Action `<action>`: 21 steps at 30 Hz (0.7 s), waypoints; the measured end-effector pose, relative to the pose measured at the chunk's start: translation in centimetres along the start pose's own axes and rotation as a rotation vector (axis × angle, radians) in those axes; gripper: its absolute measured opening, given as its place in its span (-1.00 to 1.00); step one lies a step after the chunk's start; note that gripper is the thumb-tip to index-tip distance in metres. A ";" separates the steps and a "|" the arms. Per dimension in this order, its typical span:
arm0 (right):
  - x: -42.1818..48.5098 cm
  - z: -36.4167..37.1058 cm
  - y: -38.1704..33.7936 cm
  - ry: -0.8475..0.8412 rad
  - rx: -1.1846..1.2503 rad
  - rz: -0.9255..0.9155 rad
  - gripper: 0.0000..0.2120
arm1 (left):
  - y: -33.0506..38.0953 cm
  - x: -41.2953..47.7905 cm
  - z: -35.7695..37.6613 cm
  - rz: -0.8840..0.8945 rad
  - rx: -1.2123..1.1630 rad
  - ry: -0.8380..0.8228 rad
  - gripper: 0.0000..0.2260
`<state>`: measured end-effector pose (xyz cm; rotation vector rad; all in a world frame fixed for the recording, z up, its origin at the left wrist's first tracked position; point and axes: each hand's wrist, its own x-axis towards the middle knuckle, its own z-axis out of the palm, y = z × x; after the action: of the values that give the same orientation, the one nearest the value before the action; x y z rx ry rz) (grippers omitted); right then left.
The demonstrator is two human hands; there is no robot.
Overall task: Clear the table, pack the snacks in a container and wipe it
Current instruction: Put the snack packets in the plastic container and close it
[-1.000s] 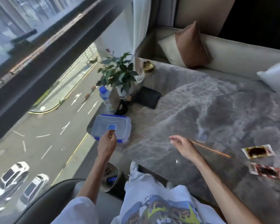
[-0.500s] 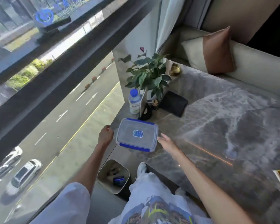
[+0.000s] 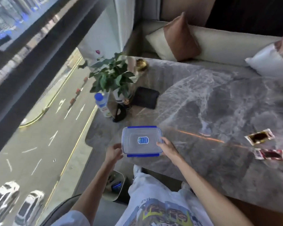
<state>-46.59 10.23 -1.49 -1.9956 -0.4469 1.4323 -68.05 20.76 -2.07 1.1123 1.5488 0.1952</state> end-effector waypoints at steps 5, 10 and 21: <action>-4.6 -12.1 9.0 0.155 0.080 0.056 -0.50 | -1.3 -5.5 14.2 0.057 0.104 -0.134 -0.71; -10.0 -22.8 17.0 0.283 0.157 0.106 -0.55 | -0.8 -10.0 27.2 0.168 0.208 -0.226 -0.86; -15.8 -29.2 25.0 0.195 -0.217 0.254 -0.30 | 1.0 -14.0 39.4 0.345 0.170 -0.327 -0.61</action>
<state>-27.05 -26.45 -0.79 -2.4128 -0.2800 1.3645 -36.05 -6.02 -4.65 1.4653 1.0931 0.1075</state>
